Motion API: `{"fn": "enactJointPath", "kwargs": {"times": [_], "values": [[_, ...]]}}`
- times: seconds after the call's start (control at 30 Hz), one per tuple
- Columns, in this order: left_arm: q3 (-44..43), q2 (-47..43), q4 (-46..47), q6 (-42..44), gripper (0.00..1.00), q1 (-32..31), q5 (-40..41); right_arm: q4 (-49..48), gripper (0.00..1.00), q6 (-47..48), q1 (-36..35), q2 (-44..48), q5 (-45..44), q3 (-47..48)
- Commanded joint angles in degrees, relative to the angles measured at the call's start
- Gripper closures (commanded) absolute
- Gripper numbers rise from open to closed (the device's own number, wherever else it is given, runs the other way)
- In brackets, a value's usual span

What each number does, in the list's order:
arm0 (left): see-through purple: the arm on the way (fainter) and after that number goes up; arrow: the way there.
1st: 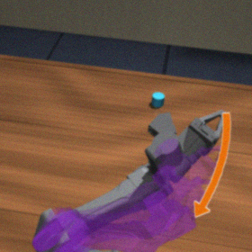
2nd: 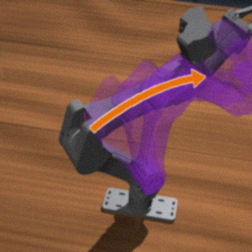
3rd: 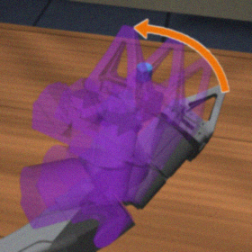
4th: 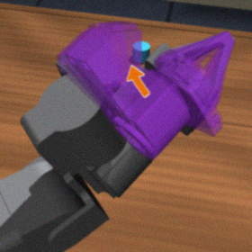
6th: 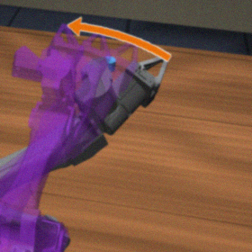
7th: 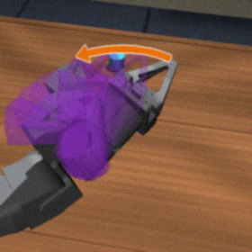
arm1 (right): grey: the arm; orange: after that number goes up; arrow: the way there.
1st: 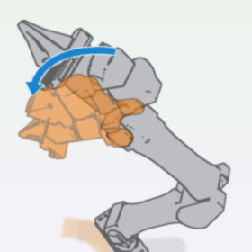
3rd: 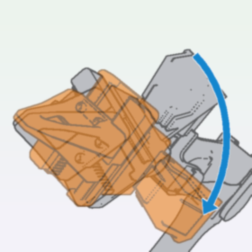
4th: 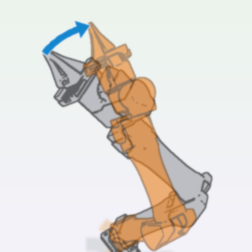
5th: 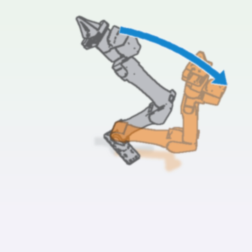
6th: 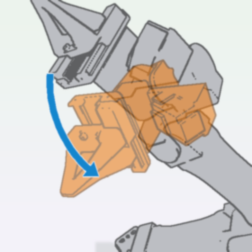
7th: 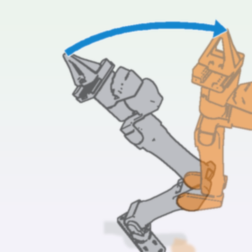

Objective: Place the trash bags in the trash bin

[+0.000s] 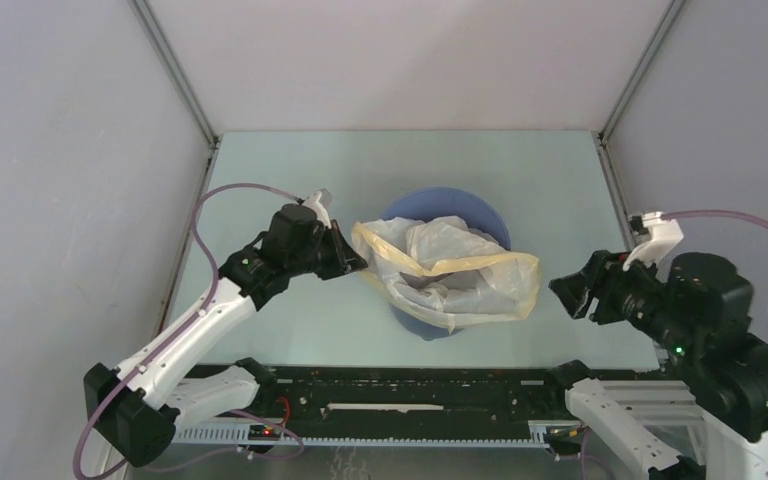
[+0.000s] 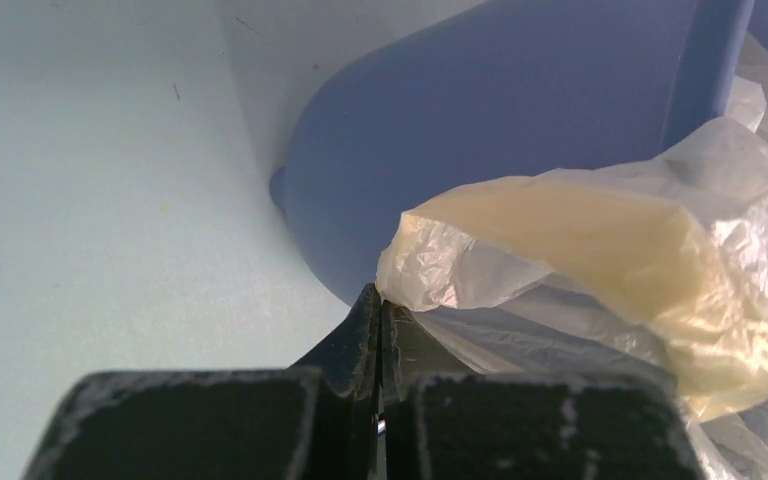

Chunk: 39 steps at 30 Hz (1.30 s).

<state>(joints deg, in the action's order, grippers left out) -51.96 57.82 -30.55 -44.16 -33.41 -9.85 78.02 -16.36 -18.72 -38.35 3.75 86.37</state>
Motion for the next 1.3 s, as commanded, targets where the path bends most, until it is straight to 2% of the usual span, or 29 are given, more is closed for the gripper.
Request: {"fn": "enactJointPath", "kwargs": {"times": [0.0,0.1,0.17,0.27,0.33,0.4,0.47,0.53,0.67,1.07,1.13,1.2,1.27], "values": [[-5.0,1.8,1.5,0.3,1.00,0.4,-2.6,-5.5,0.37,14.2,0.2,-6.1,10.5,7.7],[-5.4,2.2,1.5,0.4,1.00,0.3,-2.6,-8.6,0.32,19.1,-0.7,-11.8,14.8,11.3],[-5.8,2.2,1.5,0.6,1.00,0.3,-2.7,-7.2,0.33,20.7,-7.9,-17.2,12.0,15.2],[-6.3,2.0,1.4,0.4,1.00,0.4,-2.7,-4.0,0.33,22.9,-24.7,-24.1,-7.3,19.5],[-5.9,1.5,1.5,0.0,1.00,0.4,-2.4,-2.0,0.33,25.7,-34.0,-27.5,-16.4,19.6],[-5.5,1.1,1.5,-0.1,1.00,0.4,-2.0,-0.9,0.32,28.2,-40.6,-30.6,-25.5,18.2],[-5.1,0.5,1.5,0.0,1.00,0.4,-1.7,0.3,0.32,30.5,-44.2,-33.6,-32.2,17.1],[-5.1,0.2,1.3,0.3,1.00,0.4,-1.4,1.0,0.32,32.1,-45.9,-35.9,-36.9,16.5],[-4.9,-0.1,1.1,0.2,1.00,0.4,-1.0,-1.1,0.30,35.4,-46.1,-36.9,-37.9,13.3],[-4.4,0.5,1.3,0.0,1.00,0.4,-1.5,-0.4,0.27,36.7,-48.9,-36.0,-28.4,9.1],[-4.5,0.6,1.4,0.1,1.00,0.4,-1.6,-1.5,0.24,37.2,-48.9,-35.6,-31.5,5.8],[-4.7,0.8,1.4,0.1,1.00,0.4,-1.6,-7.0,0.24,39.0,-48.9,-34.3,-36.9,1.8],[-4.7,1.0,1.5,0.1,1.00,0.4,-1.8,-11.2,0.23,41.6,-48.9,-33.3,-38.1,0.5]]}}
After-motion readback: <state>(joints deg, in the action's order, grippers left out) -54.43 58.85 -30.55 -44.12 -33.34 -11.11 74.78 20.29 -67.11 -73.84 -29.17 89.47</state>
